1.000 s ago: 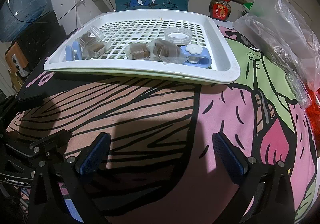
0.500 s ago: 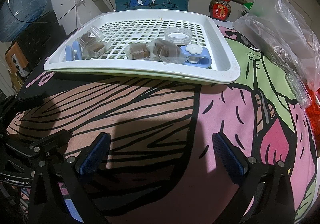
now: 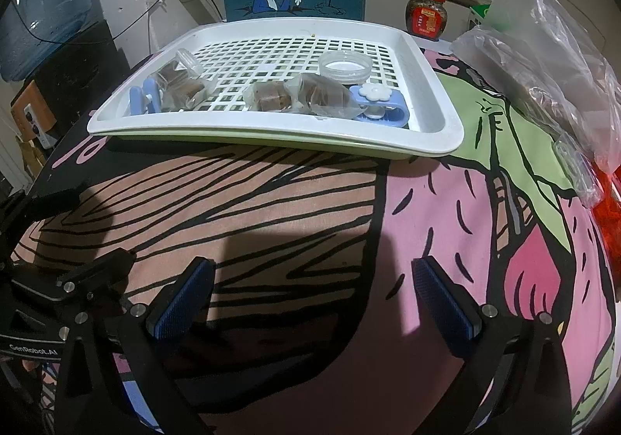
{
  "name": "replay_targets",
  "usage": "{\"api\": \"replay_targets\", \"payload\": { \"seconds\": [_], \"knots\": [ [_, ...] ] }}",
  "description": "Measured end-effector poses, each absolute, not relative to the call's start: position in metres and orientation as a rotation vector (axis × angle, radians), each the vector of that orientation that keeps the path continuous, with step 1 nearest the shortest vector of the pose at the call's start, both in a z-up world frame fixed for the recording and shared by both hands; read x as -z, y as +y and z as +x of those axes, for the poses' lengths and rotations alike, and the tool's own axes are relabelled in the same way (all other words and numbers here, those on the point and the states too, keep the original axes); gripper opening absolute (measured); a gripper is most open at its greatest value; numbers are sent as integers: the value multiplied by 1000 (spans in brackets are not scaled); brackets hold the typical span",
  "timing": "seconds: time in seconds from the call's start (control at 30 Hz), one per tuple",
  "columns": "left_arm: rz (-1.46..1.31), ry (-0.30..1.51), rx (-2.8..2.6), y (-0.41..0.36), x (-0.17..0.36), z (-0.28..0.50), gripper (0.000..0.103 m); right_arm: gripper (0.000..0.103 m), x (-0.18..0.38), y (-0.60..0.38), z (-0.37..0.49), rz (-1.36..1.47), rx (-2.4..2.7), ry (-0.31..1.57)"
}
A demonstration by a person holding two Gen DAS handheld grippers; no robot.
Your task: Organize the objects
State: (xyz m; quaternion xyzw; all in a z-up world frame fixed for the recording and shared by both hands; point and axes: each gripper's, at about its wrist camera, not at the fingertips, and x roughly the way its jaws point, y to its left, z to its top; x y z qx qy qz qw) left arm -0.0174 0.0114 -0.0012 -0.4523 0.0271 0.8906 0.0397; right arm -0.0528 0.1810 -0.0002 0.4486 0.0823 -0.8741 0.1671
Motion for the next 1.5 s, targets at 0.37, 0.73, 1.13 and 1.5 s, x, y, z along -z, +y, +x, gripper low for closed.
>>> {"api": "replay_targets", "payload": {
  "seconds": [0.37,0.73,1.13,1.5],
  "knots": [
    [-1387,81,-2731,11,1,-17,103,103,0,182,-52,1277,2487,234],
    [-1387,82,-2731,11,2,-17,103,103,0,181,-52,1277,2487,234],
    [-1389,80,-2734,12,2,-15,103,103,0,181,-51,1276,2487,234],
    [-1390,79,-2738,11,2,-11,103,103,0,181,-48,1276,2488,235]
  ]
}}
